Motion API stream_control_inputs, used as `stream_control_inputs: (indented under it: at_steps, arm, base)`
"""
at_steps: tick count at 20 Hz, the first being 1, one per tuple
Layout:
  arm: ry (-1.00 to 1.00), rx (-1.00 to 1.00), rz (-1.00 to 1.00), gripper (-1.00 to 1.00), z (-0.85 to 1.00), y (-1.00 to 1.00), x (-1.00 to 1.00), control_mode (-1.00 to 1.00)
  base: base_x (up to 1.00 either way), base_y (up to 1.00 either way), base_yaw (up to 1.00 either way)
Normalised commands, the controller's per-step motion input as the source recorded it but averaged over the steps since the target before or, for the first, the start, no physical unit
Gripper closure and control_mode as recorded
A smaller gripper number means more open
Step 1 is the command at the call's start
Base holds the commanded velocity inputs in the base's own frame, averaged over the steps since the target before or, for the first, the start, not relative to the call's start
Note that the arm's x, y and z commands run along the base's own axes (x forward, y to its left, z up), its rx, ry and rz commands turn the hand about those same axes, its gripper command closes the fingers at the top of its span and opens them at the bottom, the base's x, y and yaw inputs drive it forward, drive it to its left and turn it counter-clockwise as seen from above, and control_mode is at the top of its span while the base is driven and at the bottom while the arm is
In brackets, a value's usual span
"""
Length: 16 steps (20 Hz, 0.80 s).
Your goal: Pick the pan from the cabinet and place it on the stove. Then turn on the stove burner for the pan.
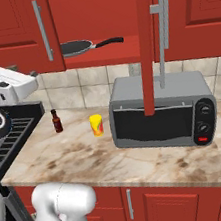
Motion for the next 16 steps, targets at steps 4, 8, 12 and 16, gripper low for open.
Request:
stream_control_inputs:
  at_steps: [4, 8, 12, 16]
  arm:
    - [-0.05, 0.00, 0.13, -1.00, 0.08, 0.00, 0.46, -1.00]
    - [0.00, 0.00, 0.08, -1.00, 0.17, 0.00, 0.48, -1.00]
    - [0.00, 0.00, 0.03, -1.00, 0.31, 0.02, 0.49, -1.00]
    - [0.00, 0.00, 0.01, -1.00, 0.26, 0.08, 0.51, -1.00]
  base:
    - [0.00, 0.00, 0.00]
    - [0.00, 0.00, 0.00]
    - [0.00, 0.00, 0.00]
    - [0.00, 0.00, 0.00]
